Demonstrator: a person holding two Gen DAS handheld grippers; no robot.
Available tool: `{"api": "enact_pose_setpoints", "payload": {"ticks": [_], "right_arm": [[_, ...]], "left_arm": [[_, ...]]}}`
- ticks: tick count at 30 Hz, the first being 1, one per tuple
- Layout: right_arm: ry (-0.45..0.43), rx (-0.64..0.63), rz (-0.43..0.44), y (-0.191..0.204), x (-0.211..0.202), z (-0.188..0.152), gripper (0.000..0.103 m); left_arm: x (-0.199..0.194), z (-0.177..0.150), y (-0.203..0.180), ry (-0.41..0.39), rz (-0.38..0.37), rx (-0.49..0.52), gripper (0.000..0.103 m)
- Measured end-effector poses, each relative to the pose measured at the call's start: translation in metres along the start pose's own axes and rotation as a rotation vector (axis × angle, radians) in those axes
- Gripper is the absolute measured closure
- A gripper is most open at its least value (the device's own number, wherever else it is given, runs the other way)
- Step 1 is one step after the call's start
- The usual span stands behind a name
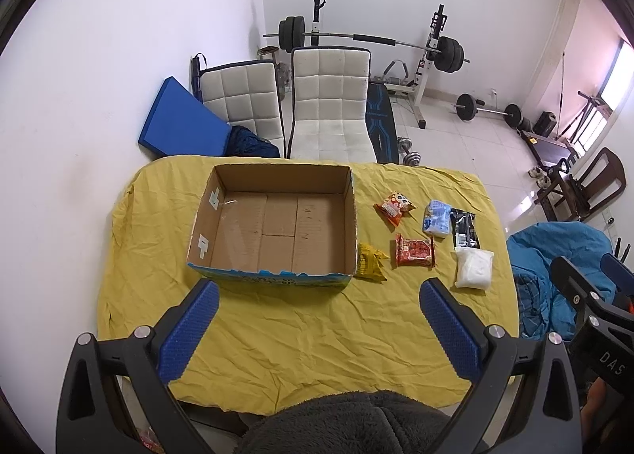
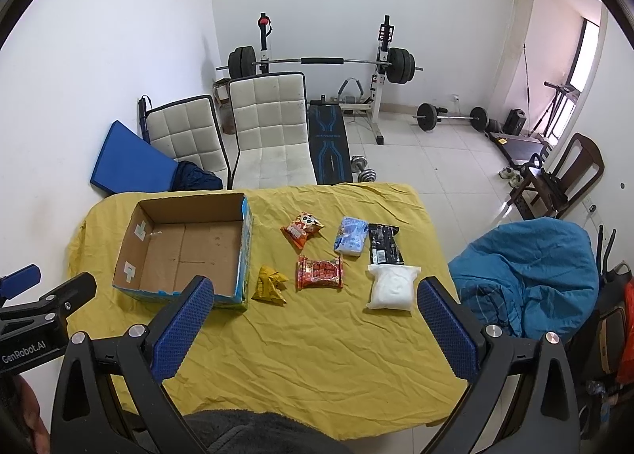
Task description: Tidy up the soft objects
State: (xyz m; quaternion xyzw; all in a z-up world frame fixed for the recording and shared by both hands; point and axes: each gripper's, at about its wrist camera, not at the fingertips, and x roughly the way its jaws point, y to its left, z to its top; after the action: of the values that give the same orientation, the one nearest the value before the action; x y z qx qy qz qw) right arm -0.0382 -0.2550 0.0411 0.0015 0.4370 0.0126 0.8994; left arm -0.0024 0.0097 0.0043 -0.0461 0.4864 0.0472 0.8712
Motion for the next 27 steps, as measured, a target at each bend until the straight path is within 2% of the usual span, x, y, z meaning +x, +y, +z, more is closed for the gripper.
{"api": "enact_pose_setpoints", "payload": {"ticks": [27], "right_arm": [[0.006,0.003,-0.004,-0.0022,0.0031,-0.0015,0.0]], "left_arm": [[0.0022,-0.0006,-0.0039,0.002,0.002,0.006,0.0]]}}
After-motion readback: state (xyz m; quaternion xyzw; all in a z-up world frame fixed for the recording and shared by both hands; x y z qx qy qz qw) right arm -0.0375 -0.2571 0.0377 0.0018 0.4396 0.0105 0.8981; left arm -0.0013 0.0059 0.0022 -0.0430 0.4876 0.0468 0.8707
